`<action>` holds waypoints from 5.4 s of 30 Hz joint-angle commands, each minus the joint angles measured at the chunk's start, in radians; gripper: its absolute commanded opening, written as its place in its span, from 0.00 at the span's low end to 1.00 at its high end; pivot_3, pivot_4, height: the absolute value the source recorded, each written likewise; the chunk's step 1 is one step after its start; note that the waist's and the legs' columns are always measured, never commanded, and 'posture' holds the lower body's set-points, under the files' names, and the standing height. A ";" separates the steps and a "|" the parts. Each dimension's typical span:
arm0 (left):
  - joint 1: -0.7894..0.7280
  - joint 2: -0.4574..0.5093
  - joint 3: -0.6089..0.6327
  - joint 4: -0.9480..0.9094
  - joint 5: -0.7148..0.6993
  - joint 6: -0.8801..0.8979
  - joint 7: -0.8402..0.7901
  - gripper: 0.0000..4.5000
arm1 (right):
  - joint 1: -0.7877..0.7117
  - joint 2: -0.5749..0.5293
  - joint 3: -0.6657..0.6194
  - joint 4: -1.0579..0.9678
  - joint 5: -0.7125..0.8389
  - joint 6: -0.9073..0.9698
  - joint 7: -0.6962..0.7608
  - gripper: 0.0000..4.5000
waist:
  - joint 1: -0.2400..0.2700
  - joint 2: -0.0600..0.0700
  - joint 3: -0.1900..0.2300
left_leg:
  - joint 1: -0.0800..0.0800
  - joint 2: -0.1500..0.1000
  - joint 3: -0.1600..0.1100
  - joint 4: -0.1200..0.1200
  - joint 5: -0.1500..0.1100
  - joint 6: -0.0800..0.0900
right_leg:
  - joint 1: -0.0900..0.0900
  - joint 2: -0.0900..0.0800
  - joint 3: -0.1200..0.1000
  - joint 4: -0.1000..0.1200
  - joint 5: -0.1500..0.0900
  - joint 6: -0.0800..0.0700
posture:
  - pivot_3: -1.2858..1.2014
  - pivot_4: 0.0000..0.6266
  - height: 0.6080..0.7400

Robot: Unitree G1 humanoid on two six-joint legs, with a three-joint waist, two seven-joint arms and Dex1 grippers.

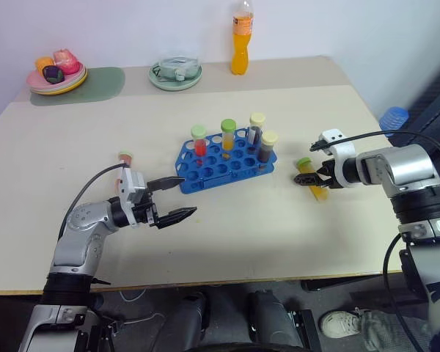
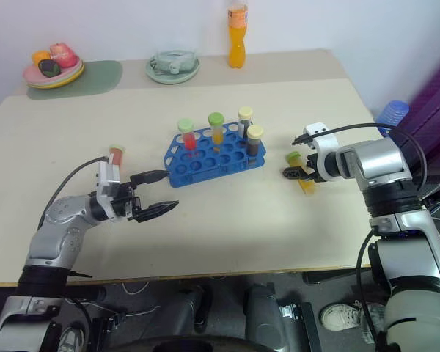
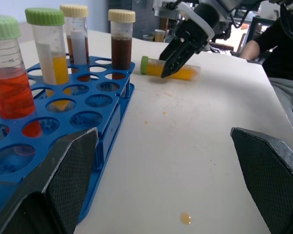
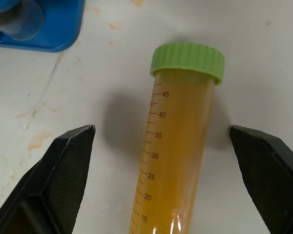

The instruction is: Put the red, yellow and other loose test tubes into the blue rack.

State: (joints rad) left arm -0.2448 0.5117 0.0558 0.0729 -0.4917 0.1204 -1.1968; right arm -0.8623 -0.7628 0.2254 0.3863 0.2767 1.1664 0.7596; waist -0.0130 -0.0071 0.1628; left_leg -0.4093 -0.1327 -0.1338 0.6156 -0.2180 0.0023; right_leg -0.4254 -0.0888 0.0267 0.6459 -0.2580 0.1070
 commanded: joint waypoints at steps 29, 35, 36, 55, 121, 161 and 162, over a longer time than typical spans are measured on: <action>-0.033 -0.008 0.000 -0.067 -0.016 0.063 0.028 1.00 | 0.562 0.164 -0.132 -0.733 0.118 -0.764 0.202 0.20 | -0.007 -0.004 -0.001 | 0.001 0.005 0.000 0.000 0.000 0.000 | 0.001 0.004 -0.001 -0.001 0.002 -0.003 | 0.52 0.24 1.00; -0.042 -0.027 0.046 0.007 -0.035 0.058 0.048 1.00 | 0.409 0.565 -0.127 -0.503 0.091 -1.005 0.009 0.20 | 0.000 -0.004 -0.001 | 0.001 0.004 0.000 0.001 0.001 -0.002 | 0.001 0.004 -0.001 0.000 0.002 -0.003 | 0.52 0.24 1.00; -0.041 -0.024 0.053 0.021 -0.033 0.053 0.049 1.00 | 0.388 0.609 -0.125 -0.445 0.050 -1.077 -0.031 0.20 | 0.000 -0.004 -0.001 | 0.001 0.005 0.000 0.001 0.001 -0.002 | 0.000 0.004 -0.001 0.000 0.002 -0.003 | 0.52 0.24 1.00; 0.031 -0.005 0.114 0.011 -0.043 0.027 0.073 1.00 | 0.227 0.793 -0.201 0.282 -0.115 -1.733 -0.234 0.20 | -0.012 -0.003 -0.001 | 0.002 0.005 0.000 -0.001 0.005 -0.010 | -0.002 0.007 0.000 0.002 0.002 -0.004 | 0.52 0.24 1.00; -0.794 -0.029 0.442 0.261 0.016 1.336 1.408 1.00 | 0.476 0.150 -0.232 -0.930 0.334 -0.586 -0.020 0.99 | 0.006 -0.010 0.001 | 0.000 0.005 0.000 0.006 0.004 -0.009 | 0.000 0.007 -0.002 0.003 0.002 -0.003 | 0.52 0.24 1.00; -1.059 0.055 0.172 1.085 0.355 1.059 1.111 0.17 | 0.491 0.164 -0.205 -0.847 0.214 -0.662 -0.005 1.00 | -0.004 -0.012 0.002 | -0.002 0.005 0.001 0.007 0.003 -0.010 | -0.002 0.007 -0.002 0.005 0.003 -0.002 | 0.52 0.24 1.00; -1.039 0.062 0.149 1.037 0.347 1.074 1.046 0.17 | 0.490 0.164 -0.204 -0.846 0.212 -0.663 -0.006 1.00 | -0.005 -0.012 0.002 | -0.002 0.005 0.001 0.007 0.003 -0.010 | -0.002 0.007 -0.002 0.005 0.003 -0.003 | 0.52 0.24 1.00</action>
State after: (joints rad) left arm -1.2948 0.5509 0.2307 1.1836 -0.1350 1.1733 -0.0718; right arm -0.3548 -0.6069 0.0284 -0.4457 0.4917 0.5228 0.7534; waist -0.0175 -0.0187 0.1651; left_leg -0.4108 -0.1273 -0.1331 0.6224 -0.2145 -0.0074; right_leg -0.4273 -0.0817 0.0250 0.6508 -0.2554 0.1045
